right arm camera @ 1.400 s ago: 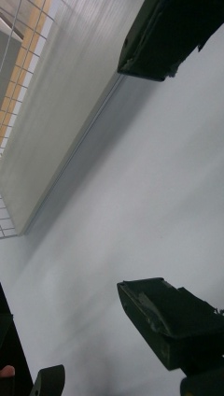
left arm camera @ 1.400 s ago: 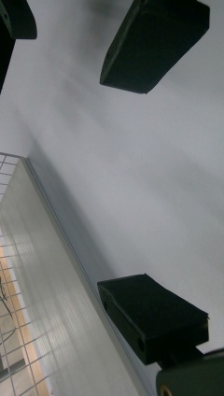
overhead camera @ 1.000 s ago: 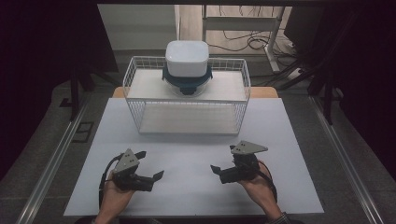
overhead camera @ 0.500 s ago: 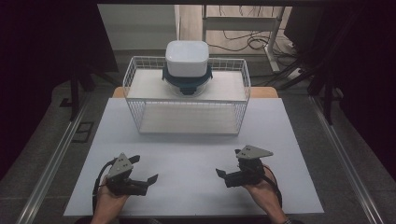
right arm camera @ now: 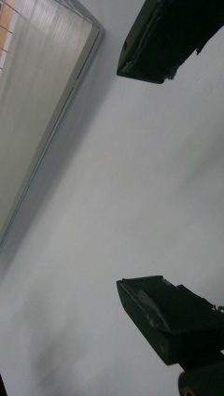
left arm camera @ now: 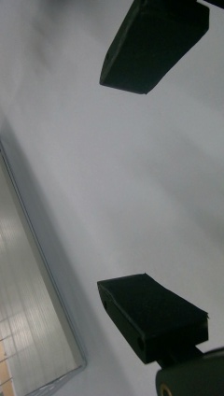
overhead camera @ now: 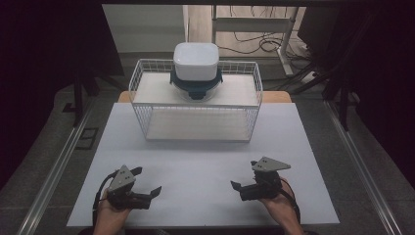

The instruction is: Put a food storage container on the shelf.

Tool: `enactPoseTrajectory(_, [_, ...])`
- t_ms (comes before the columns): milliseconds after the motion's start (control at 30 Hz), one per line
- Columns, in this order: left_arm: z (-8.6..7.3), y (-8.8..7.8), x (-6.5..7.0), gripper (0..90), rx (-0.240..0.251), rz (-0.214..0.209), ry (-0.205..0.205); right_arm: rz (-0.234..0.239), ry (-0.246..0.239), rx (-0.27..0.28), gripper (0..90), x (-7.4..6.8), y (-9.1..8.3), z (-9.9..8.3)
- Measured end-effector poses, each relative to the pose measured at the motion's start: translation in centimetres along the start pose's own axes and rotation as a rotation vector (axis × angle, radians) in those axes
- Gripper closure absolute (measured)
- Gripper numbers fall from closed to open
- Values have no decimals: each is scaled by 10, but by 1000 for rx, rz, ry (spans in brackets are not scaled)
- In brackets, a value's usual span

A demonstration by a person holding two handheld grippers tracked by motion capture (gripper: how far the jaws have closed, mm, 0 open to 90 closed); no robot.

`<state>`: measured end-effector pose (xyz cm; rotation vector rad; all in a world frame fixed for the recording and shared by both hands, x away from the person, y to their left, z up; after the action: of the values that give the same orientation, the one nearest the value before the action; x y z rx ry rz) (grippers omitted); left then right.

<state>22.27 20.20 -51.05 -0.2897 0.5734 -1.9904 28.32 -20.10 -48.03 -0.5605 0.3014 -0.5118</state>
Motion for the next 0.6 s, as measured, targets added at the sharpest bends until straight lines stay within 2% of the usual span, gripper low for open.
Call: enactPoseTrajectory(600, [-16,-9,-8,44,-29,36,-6,-35,8,5,6,-2,-11,-10])
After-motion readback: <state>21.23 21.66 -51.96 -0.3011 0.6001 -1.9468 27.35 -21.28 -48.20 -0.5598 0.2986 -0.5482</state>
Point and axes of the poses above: each handheld gripper's, and its own axes: y roughly forward along the jaws, z roughly out of its top, x roughly to its right, the point moved 1 cm from there along y, roughly forward along the jaws, and after that the axes turned 12 degrees about z, right-handed, at the moved point
